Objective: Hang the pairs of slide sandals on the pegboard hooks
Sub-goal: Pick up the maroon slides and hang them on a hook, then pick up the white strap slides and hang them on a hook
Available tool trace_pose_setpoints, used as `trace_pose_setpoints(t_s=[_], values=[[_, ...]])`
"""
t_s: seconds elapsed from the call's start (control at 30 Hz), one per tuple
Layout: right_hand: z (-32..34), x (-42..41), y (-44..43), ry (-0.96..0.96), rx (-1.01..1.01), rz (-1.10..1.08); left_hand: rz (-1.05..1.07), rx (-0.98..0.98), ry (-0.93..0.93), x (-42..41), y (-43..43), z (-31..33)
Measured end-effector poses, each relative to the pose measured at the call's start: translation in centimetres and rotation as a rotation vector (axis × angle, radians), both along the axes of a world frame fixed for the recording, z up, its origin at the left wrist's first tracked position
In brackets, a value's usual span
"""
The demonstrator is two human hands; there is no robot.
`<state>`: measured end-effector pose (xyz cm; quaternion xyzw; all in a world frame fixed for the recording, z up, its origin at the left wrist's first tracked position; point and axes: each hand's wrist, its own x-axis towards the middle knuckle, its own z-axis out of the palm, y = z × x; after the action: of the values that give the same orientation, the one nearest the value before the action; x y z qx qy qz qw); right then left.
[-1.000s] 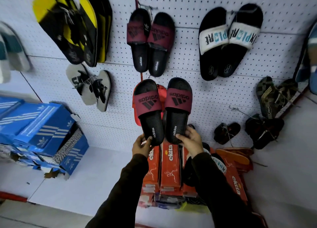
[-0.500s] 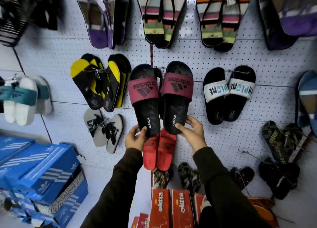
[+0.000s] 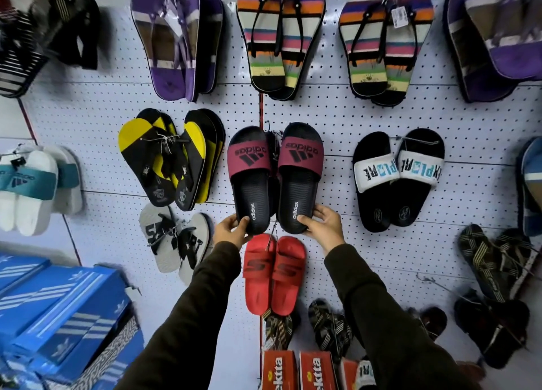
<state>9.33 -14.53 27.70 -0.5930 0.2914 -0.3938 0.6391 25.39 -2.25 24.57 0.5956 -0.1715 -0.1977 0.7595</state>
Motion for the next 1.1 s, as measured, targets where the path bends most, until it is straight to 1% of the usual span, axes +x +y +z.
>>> trace_pose_setpoints(t_s=[0.17,0.2,0.3,0.4,0.5,0.6,0.67,0.73,0.83,0.93,1.0,1.03,1.1], values=[[-6.7,3.3,-4.5,0.045,-0.054,-0.012,0.034,0.027,0.056,0.5,-1.0,-3.0],[-7.2,3.5,-4.5,0.044,-0.052,-0.009,0.049,0.025,0.062,0.6,-1.3,-3.5],[-5.2,2.1,-0.8,0.043,-0.016,-0.018,0.071,0.018,0.101,0.5,-1.6,-4.4],[-5.8,0.5,0.4,0.051,0.048,0.027,0.073,0.01,0.133,-0.3,-1.7,-5.9],[-8.3,-1.7,0.3,0.114,0.083,0.057,0.097,0.102,0.104,-2.1,-1.4,-8.3],[-11.9,-4.4,0.0,0.243,0.045,-0.002,0.113,0.236,0.078,-4.9,-1.2,-11.8],[-14.5,-6.6,-0.4,0.339,0.032,-0.054,0.057,0.311,0.07,-7.4,-1.2,-14.1],[-17.2,-9.4,-0.6,0.418,0.059,-0.091,-0.03,0.39,0.04,-9.8,-1.2,-16.8],[-21.0,-14.8,-0.6,0.534,0.186,-0.158,-0.2,0.551,-0.009,-13.6,-1.5,-21.0],[-25.5,-20.6,-1.1,0.709,0.252,-0.243,-0.366,0.669,0.007,-17.3,-1.5,-25.1],[-29.7,-24.2,-1.9,0.859,0.322,-0.236,-0.446,0.775,0.005,-19.7,-1.9,-27.2],[-31.4,-25.9,-1.9,0.913,0.367,-0.195,-0.487,0.834,0.001,-20.8,-2.1,-28.3],[-39.0,-29.1,-3.4,0.97,0.459,-0.16,-0.536,0.899,0.031,-22.7,-2.6,-29.7]])
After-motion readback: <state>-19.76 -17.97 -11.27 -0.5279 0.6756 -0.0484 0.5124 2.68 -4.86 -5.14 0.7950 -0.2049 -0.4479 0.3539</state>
